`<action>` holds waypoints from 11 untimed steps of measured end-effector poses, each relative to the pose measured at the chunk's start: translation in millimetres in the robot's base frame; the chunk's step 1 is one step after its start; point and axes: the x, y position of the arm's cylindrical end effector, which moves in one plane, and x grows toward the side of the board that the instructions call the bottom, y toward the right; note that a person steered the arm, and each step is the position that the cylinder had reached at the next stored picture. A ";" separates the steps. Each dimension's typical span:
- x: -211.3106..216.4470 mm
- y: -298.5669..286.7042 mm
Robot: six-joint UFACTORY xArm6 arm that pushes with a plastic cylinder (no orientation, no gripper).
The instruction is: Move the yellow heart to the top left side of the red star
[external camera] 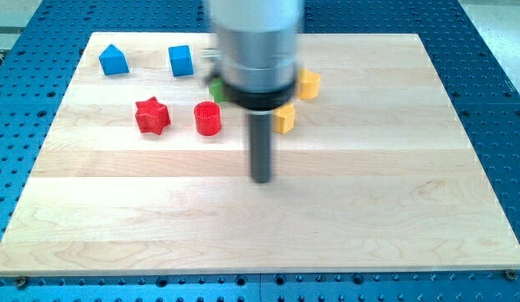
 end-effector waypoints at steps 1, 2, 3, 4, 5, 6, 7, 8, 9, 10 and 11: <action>-40.8 56.6; -99.6 62.4; -159.0 66.2; -170.0 39.8; -181.3 24.6; -183.0 8.9; -181.8 -1.2; -182.1 -48.0; -182.1 -70.6; -179.9 -106.8; -180.0 -121.8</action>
